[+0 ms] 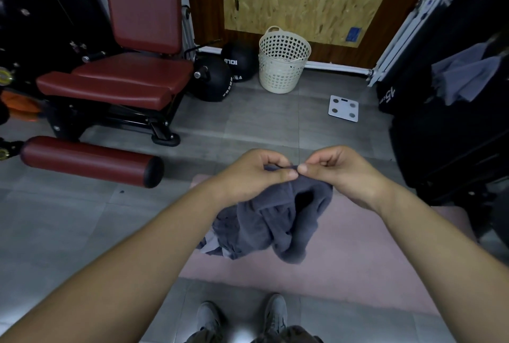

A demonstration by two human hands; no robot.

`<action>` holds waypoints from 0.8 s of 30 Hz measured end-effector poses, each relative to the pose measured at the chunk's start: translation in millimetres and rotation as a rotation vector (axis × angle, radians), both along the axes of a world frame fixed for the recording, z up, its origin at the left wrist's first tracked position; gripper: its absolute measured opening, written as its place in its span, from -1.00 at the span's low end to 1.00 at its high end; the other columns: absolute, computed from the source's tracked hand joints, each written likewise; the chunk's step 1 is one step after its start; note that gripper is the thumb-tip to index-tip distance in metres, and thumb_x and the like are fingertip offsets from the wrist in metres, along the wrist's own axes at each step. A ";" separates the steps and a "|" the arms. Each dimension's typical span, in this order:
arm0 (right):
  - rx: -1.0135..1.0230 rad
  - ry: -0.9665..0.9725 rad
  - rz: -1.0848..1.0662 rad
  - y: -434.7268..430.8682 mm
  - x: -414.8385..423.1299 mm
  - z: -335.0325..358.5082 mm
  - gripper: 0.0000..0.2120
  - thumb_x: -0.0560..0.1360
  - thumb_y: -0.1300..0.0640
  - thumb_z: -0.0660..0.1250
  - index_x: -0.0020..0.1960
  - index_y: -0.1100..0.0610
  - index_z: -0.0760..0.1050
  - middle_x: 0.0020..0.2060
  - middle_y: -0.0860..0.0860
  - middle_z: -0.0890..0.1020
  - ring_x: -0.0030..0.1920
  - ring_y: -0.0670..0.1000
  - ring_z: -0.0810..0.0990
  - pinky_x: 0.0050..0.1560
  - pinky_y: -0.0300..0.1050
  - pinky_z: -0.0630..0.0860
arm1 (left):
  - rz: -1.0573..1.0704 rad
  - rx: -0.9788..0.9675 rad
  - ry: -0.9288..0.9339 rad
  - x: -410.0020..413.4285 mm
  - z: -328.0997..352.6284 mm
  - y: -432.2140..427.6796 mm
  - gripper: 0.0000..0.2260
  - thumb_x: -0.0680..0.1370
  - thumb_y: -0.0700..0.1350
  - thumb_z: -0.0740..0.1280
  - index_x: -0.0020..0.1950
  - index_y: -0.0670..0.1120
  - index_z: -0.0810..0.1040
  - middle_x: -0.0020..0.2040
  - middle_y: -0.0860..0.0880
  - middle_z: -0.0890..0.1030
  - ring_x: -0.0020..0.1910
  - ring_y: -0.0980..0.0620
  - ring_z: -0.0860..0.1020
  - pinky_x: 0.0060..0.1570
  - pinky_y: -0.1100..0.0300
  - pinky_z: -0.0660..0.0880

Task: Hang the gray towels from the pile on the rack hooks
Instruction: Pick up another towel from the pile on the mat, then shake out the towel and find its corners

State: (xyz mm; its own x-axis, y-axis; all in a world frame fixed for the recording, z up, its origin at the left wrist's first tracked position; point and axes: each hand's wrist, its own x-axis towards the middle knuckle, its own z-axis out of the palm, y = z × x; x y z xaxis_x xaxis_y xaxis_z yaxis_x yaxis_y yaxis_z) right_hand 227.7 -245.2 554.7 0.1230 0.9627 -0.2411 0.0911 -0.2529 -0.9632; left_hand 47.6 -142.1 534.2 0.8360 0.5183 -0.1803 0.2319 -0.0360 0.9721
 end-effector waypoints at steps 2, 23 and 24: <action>-0.036 0.003 0.027 -4.9 6.9 0.1 -0.69 0.38 0.00 0.54 -0.20 0.26 0.62 -0.33 0.11 0.64 -0.30 0.00 0.56 -0.30 -0.23 0.46 | 0.029 -0.015 -0.009 -1.7 2.1 4.8 -0.95 0.56 -0.16 0.43 -0.09 -0.07 0.68 -0.15 0.03 0.68 -0.10 0.15 0.61 0.08 0.21 0.52; -0.066 -0.028 0.018 -18.9 7.6 11.4 -0.52 0.52 -0.13 0.34 -0.16 0.33 0.62 -0.30 0.15 0.64 -0.29 0.03 0.54 -0.26 -0.16 0.47 | 0.060 0.058 0.018 8.7 3.2 -19.4 -0.60 0.52 -0.14 0.48 0.35 -0.03 0.57 0.22 0.06 0.65 0.22 0.23 0.57 0.33 0.27 0.43; -0.066 -0.011 0.003 -18.3 8.4 13.8 -0.58 0.54 -0.06 0.32 -0.16 0.32 0.63 -0.29 0.14 0.66 -0.28 0.02 0.58 -0.25 -0.19 0.49 | 0.047 0.030 0.002 13.0 4.7 -20.3 -0.72 0.52 -0.16 0.48 0.23 -0.05 0.63 0.11 0.05 0.69 0.12 0.20 0.62 0.26 0.26 0.48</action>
State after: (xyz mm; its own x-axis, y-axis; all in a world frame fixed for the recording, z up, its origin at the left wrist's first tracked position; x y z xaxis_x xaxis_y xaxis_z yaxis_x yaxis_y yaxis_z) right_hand 236.1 -263.5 568.4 0.1228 0.9453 -0.3023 0.1023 -0.3151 -0.9435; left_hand 60.6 -162.4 538.9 0.8102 0.5622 -0.1660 0.2362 -0.0539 0.9702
